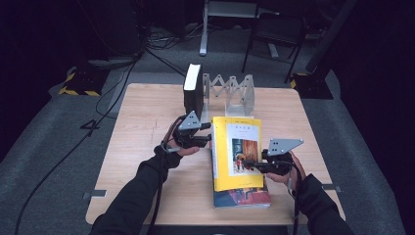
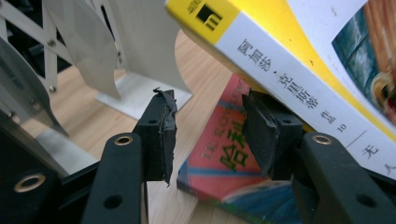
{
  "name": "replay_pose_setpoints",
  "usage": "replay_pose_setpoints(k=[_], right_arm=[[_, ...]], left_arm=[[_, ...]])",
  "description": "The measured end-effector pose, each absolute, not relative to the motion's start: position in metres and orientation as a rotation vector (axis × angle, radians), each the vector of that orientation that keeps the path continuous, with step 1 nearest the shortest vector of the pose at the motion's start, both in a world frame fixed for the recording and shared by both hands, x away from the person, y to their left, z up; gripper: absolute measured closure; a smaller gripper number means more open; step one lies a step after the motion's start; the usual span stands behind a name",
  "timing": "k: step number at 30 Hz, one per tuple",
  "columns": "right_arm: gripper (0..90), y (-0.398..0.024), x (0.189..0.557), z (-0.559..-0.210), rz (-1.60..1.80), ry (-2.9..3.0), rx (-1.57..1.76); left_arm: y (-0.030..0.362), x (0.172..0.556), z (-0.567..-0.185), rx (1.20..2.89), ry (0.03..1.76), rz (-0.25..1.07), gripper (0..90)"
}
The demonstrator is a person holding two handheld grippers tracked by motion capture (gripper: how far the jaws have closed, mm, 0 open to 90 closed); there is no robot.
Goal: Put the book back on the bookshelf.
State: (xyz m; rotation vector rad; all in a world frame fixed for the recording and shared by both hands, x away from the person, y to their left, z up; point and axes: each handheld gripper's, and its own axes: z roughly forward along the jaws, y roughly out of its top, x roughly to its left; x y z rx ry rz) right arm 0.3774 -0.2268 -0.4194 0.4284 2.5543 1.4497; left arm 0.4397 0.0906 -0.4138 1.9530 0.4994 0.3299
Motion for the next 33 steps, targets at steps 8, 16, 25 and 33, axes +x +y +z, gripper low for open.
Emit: replay_pose_setpoints(k=[8, 16, 25, 33], right_arm=[[86.5, -0.227, 0.368, -0.417, 1.459, 2.365, 0.417], [87.5, -0.229, 0.348, -0.422, 1.473, 2.270, 0.390], [87.4, -0.231, 0.344, -0.426, 1.459, 2.241, 0.419], [87.1, -0.229, 0.343, -0.426, 1.446, 2.232, 0.415]], left_arm=[[0.090, 0.438, -0.393, 1.918, 0.455, 0.338, 50.0], [0.096, 0.422, -0.393, 1.925, 0.451, 0.332, 42.9], [0.104, 0.380, -0.406, 2.032, 0.449, 0.290, 29.2], [0.087, 0.353, -0.423, 2.085, 0.415, 0.166, 22.3]])
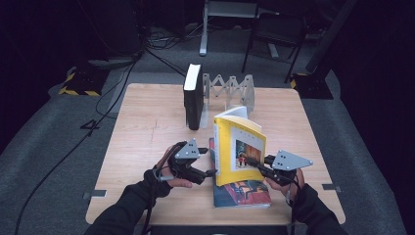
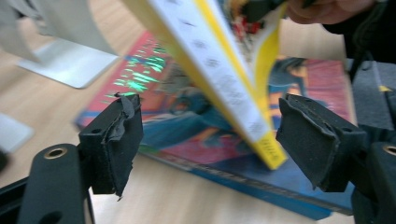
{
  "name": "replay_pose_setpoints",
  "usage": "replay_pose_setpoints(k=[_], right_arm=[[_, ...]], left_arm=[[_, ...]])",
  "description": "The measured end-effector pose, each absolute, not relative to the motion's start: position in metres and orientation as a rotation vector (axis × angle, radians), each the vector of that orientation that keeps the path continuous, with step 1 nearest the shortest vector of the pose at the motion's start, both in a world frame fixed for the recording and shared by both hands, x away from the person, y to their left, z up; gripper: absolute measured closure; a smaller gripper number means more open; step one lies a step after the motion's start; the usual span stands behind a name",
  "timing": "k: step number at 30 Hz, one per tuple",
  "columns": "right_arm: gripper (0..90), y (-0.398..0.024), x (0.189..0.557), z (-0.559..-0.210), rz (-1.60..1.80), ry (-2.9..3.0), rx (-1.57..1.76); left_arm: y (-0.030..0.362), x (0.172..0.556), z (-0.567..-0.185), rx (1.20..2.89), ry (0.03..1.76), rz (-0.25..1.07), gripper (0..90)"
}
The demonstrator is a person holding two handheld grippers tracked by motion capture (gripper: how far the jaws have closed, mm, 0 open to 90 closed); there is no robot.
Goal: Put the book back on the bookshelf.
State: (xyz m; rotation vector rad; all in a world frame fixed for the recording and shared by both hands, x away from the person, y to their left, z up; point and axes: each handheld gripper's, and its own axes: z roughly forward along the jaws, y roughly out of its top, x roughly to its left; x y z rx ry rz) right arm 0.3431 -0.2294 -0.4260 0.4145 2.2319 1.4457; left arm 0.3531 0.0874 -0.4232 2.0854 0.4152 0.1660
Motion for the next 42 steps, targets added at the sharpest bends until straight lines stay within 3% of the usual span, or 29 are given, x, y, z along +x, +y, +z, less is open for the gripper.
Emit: replay_pose_setpoints(k=[9, 20, 25, 31, 42], right_arm=[[85.8, -0.229, 0.341, -0.423, 1.444, 2.216, 0.402], [83.7, -0.228, 0.339, -0.420, 1.429, 2.201, 0.368], [83.4, -0.231, 0.340, -0.419, 1.428, 2.193, 0.371], [83.4, -0.235, 0.341, -0.416, 1.401, 2.154, 0.399], [61.3, -0.251, 0.341, -0.404, 1.419, 2.010, 0.477]], left_arm=[[0.058, 0.364, -0.435, 2.048, 0.491, 0.215, 27.2], [0.064, 0.382, -0.421, 1.933, 0.470, 0.194, 51.3], [0.064, 0.377, -0.413, 1.918, 0.415, 0.247, 58.0], [0.065, 0.368, -0.401, 1.903, 0.325, 0.313, 72.7], [0.066, 0.366, -0.401, 1.934, 0.269, 0.346, 74.5]])
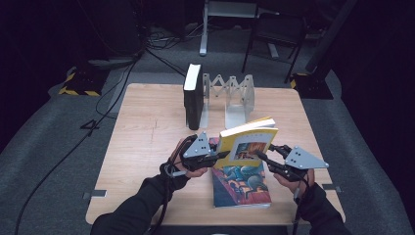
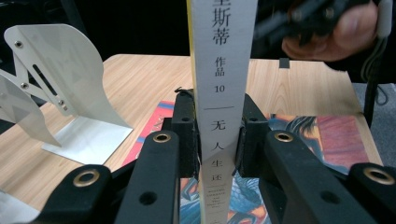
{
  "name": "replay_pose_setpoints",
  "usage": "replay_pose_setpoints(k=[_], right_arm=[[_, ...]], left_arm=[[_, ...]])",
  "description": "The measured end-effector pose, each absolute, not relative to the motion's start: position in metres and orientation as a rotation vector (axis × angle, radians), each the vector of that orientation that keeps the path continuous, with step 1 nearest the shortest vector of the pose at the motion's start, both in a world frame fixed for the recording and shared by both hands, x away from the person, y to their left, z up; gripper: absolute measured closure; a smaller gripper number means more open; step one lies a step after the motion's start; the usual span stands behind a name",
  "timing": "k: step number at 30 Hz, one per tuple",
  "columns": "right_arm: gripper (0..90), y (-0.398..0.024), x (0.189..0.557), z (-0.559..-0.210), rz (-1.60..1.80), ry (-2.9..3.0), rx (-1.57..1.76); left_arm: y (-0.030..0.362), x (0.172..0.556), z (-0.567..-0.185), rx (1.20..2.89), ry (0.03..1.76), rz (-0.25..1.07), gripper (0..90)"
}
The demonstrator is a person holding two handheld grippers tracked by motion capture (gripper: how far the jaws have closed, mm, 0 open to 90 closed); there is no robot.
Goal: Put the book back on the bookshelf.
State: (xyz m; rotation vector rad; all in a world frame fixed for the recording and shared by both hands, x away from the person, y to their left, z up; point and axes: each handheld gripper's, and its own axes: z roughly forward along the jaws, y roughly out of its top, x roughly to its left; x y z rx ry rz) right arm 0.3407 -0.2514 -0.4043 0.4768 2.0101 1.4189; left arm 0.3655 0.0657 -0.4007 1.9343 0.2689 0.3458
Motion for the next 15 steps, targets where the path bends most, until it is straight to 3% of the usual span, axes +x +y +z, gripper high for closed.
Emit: replay_pose_setpoints(k=[2, 6, 15], right_arm=[[52.5, -0.259, 0.346, -0.401, 1.439, 2.008, 0.532], [43.5, -0.262, 0.360, -0.407, 1.457, 2.076, 0.596], [47.6, -0.246, 0.363, -0.412, 1.437, 2.103, 0.579]], left_arm=[[0.066, 0.366, -0.401, 1.933, 0.266, 0.344, 74.4], [0.066, 0.366, -0.401, 1.931, 0.246, 0.341, 74.4], [0.060, 0.369, -0.399, 1.893, 0.246, 0.346, 70.6]])
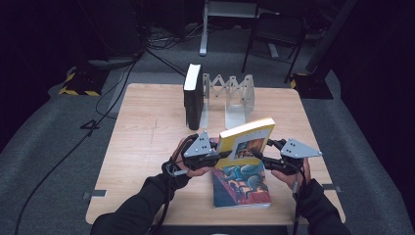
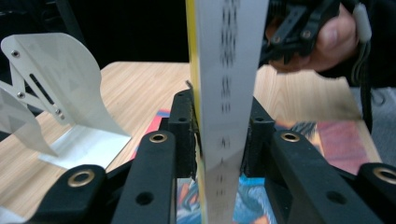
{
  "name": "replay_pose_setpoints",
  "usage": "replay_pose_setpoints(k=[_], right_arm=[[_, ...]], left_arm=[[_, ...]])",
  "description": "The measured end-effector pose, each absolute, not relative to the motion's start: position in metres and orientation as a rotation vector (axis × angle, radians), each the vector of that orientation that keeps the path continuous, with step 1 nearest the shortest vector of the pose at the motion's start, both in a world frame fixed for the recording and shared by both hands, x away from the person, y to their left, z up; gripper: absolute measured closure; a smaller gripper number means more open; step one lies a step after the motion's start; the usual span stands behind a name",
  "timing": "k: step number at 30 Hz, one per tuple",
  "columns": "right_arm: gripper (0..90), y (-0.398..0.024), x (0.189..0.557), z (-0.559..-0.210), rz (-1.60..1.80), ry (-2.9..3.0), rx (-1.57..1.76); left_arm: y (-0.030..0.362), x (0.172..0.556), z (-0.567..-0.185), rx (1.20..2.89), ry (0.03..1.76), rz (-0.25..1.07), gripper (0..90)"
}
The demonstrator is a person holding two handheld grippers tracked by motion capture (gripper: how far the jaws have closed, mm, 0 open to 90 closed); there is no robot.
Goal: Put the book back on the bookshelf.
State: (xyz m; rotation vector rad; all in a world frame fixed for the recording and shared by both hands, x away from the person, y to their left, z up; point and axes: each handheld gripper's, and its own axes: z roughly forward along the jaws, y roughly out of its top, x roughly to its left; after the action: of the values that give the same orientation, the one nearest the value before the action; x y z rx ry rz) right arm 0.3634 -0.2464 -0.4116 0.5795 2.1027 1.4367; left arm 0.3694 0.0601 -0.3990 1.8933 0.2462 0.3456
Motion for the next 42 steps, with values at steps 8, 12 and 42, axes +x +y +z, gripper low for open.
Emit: replay_pose_setpoints(k=[8, 12, 42], right_arm=[[47.6, -0.246, 0.360, -0.412, 1.427, 2.094, 0.589], [46.6, -0.244, 0.358, -0.411, 1.414, 2.092, 0.586], [35.0, -0.332, 0.354, -0.462, 1.146, 2.185, 0.955]], left_arm=[[0.047, 0.373, -0.393, 1.841, 0.253, 0.340, 68.3], [0.043, 0.374, -0.390, 1.830, 0.253, 0.345, 69.7], [0.032, 0.379, -0.381, 1.805, 0.268, 0.390, 72.3]])
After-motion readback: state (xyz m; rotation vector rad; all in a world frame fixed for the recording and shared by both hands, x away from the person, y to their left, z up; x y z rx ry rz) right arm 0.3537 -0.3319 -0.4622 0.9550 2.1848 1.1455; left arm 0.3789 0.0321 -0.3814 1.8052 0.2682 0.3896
